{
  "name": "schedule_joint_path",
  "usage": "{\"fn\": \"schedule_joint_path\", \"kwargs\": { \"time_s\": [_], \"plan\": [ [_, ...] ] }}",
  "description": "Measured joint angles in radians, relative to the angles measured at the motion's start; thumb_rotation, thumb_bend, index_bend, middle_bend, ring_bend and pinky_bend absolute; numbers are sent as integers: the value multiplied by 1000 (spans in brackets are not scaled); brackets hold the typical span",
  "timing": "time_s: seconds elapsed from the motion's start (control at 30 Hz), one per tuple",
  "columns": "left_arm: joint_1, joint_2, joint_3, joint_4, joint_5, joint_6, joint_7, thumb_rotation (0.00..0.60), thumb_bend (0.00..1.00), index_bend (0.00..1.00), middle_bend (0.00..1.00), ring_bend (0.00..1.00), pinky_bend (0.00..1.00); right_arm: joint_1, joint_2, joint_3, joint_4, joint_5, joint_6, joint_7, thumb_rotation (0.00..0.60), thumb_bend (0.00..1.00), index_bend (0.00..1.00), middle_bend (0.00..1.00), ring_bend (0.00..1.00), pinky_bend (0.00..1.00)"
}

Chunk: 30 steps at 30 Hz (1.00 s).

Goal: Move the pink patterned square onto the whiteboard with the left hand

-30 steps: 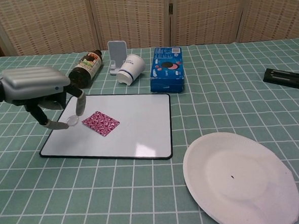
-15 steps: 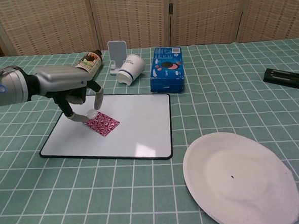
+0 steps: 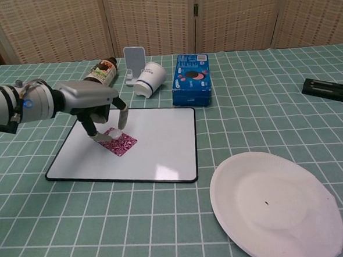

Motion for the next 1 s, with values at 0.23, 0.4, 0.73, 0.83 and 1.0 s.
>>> {"fn": "schedule_joint_path", "kwargs": {
  "time_s": [0.23,0.4,0.73,0.83,1.0],
  "plan": [
    [-5,14,-4,-32,-36,-24,45,600,297,327,1000,959,935,-4,-3,0,8,1,3,9,600,188,204,263,229,269],
    [9,42,-16,-75,-62,6,67,600,297,284,975,932,928,-6,-1,0,8,-2,8,11,600,188,204,264,229,268],
    [151,153,-52,-188,-168,202,93,600,297,289,738,661,913,2,3,1,12,6,-16,15,600,188,204,264,229,269],
    [199,203,-54,-230,-203,256,110,600,297,286,650,573,805,10,2,4,17,8,-28,20,600,188,204,263,229,269],
    [294,290,-48,-304,-256,342,122,600,297,271,527,452,615,23,3,8,20,21,-55,23,600,188,205,264,229,269]
  ]
}}
